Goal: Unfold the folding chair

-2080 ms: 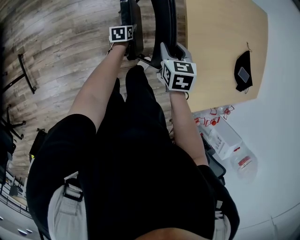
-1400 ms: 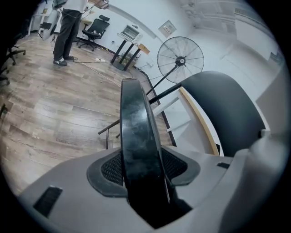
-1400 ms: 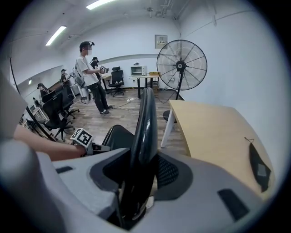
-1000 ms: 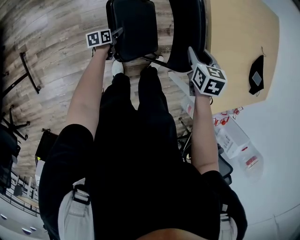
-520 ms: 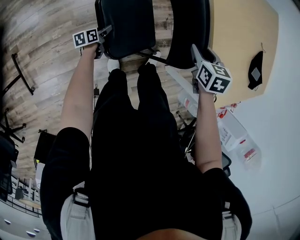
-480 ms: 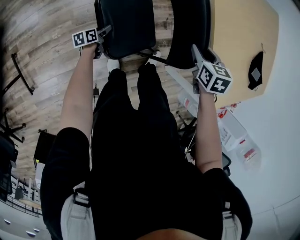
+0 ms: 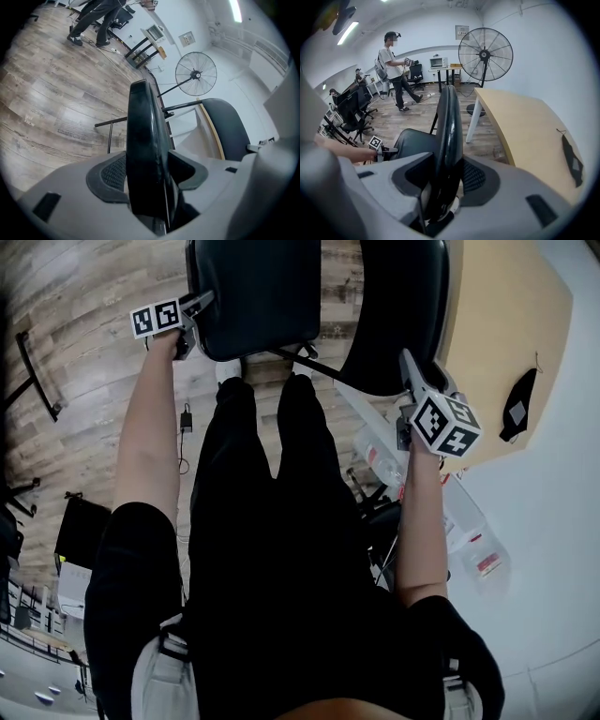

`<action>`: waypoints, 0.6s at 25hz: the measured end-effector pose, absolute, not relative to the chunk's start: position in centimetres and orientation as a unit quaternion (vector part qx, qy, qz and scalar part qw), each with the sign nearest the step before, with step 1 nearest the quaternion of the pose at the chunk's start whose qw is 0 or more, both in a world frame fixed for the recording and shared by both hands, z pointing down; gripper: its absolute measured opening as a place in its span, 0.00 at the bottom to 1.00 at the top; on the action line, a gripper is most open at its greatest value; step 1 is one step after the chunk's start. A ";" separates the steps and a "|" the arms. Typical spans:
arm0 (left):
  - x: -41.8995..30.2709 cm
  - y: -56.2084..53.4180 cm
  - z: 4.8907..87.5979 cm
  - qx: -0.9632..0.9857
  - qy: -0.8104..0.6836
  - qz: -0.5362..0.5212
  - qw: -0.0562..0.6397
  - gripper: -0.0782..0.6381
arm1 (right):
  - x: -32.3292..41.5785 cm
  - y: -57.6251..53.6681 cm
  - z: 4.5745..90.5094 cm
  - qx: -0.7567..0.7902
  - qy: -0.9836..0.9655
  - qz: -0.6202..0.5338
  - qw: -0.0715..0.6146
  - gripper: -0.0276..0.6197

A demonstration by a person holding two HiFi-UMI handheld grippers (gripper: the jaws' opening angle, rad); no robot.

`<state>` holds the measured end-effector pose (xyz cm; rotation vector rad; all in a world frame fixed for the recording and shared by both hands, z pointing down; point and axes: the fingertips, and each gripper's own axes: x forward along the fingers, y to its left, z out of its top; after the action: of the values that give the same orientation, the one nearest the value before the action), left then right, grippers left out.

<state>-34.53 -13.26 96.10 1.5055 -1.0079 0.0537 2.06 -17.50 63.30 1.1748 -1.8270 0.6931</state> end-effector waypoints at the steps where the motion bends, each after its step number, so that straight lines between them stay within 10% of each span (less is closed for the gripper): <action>1: -35.0 -13.1 96.6 0.652 -0.438 0.020 0.618 0.46 | 1.8 -17.5 63.6 0.468 -0.728 0.277 0.418 0.29; 15: -36.5 -11.6 101.9 0.646 -0.435 -0.005 0.627 0.46 | 6.2 -17.8 67.7 0.468 -0.717 0.312 0.411 0.30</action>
<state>-36.52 -11.62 101.90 1.4819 -0.9966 -0.0109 6.17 -17.83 67.69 1.1773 -1.8053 0.7840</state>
